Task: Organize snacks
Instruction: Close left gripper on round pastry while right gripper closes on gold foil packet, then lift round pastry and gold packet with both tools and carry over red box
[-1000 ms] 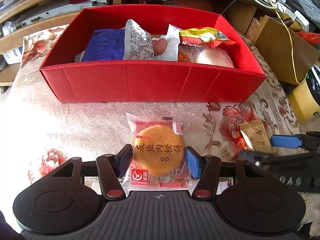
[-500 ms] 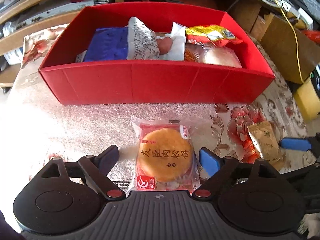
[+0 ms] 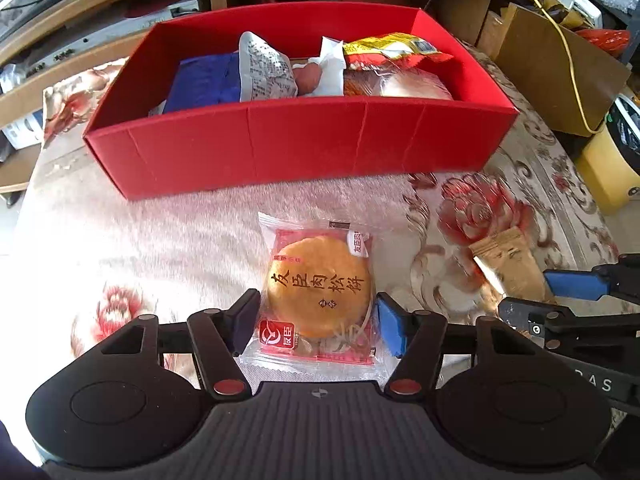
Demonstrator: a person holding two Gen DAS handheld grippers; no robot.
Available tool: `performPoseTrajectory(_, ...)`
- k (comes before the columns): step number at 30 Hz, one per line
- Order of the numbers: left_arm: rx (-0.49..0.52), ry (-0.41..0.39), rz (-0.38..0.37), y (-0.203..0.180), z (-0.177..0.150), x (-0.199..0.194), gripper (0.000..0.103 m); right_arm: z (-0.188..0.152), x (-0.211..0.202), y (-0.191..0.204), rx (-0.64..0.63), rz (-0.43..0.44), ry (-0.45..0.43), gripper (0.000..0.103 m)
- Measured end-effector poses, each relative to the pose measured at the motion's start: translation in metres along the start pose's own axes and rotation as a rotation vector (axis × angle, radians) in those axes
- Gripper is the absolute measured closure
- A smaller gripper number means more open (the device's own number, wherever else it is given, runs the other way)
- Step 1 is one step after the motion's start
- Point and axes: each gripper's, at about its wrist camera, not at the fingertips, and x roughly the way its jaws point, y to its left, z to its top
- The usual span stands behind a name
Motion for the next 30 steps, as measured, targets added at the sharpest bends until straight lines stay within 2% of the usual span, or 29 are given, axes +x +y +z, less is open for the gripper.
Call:
performPoseTrajectory(9, 0.016, 0.023, -0.014, -0.001, -0.015, -0.009, 0.035, -0.009, 0.0, 0.006, -0.01, 0.008, 0.018, 0.06)
performPoseTrajectory(11, 0.017, 0.021, -0.018, -0.001, -0.015, -0.009, 0.033, -0.007, 0.002, 0.005, -0.006, 0.011, 0.017, 0.057)
performPoseTrajectory(13, 0.013, 0.023, -0.026, -0.001, -0.014, -0.008, 0.027, -0.007, 0.003, 0.006, 0.002, 0.026, 0.015, 0.046)
performPoseTrajectory(15, 0.016, 0.023, -0.027, -0.003, -0.013, -0.006, 0.025, -0.007, 0.006, 0.008, -0.003, 0.03, 0.014, 0.04)
performPoseTrajectory(17, 0.028, 0.019, -0.013, -0.004, -0.013, -0.005, 0.025, -0.006, 0.007, 0.006, 0.009, 0.032, 0.011, 0.035)
performPoseTrajectory(18, 0.028, 0.018, -0.014, -0.004, -0.013, -0.005, 0.025, -0.005, 0.008, 0.004, 0.018, 0.04, 0.015, 0.029)
performPoseTrajectory(22, 0.009, 0.03, -0.035, 0.003, -0.012, -0.006, 0.027, -0.002, 0.012, -0.001, 0.034, 0.08, 0.018, 0.015)
performPoseTrajectory(28, -0.018, 0.025, -0.039, 0.008, -0.01, -0.006, 0.028, -0.002, 0.016, -0.008, 0.085, 0.14, 0.002, 0.0)
performPoseTrajectory(30, -0.029, 0.023, -0.052, 0.01, -0.01, -0.006, 0.026, -0.002, 0.015, -0.009, 0.092, 0.149, -0.001, 0.0)
